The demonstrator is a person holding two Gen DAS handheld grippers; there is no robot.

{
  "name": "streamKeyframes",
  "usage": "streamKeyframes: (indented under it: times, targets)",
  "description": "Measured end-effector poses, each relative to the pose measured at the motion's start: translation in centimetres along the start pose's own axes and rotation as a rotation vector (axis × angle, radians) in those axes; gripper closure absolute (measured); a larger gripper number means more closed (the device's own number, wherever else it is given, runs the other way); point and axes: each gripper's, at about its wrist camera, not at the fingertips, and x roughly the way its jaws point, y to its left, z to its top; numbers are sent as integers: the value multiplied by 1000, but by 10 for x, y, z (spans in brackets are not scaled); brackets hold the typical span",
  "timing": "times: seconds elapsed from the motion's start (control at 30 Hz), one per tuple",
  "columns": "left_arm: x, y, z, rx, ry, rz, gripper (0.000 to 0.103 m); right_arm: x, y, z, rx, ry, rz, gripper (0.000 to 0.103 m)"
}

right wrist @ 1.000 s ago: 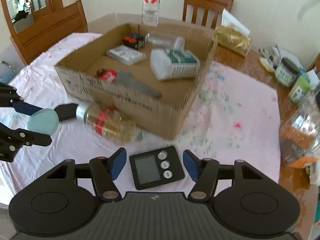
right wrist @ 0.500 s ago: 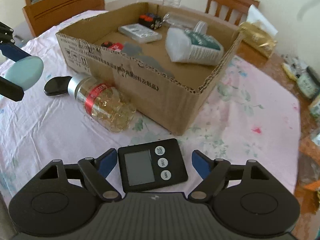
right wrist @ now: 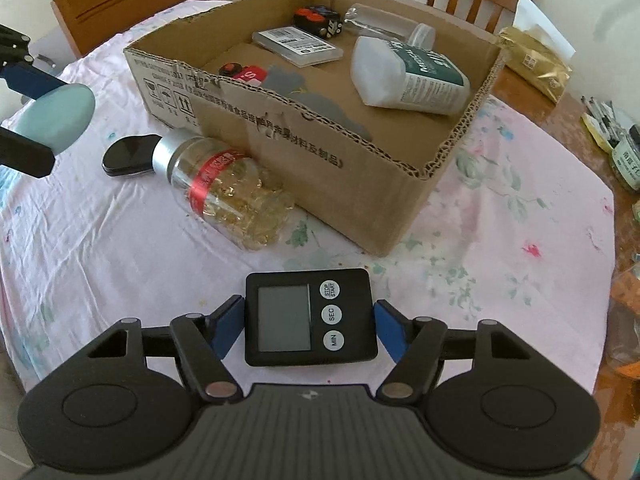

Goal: Organize rigid objects
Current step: 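Carry the blue case into the box and open the left tool while the right tool carries the timer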

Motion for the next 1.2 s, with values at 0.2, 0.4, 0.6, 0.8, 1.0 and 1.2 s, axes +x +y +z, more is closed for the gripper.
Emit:
streamKeyframes:
  times: [0.2, 0.4, 0.6, 0.8, 1.0, 1.2]
  targets:
    - [-9, -3, 8, 9, -1, -15, 51, -29, -3, 1, 33, -39, 2, 29]
    - [-14, 7, 27, 26, -44, 18, 51, -73, -8, 17, 28, -133, -14, 29]
    - [3, 39, 54, 1, -83, 80, 51, -97, -12, 42, 32, -222, -12, 29]
    - [38, 66, 71, -4, -72, 152, 51, -93, -10, 65, 34, -251, -19, 29]
    - [73, 89, 75, -40, -31, 176, 51, -81, -5, 75, 57, -245, -25, 29]
    - [78, 93, 75, -65, -69, 167, 27, -77, -2, 82, 70, -234, -40, 29]
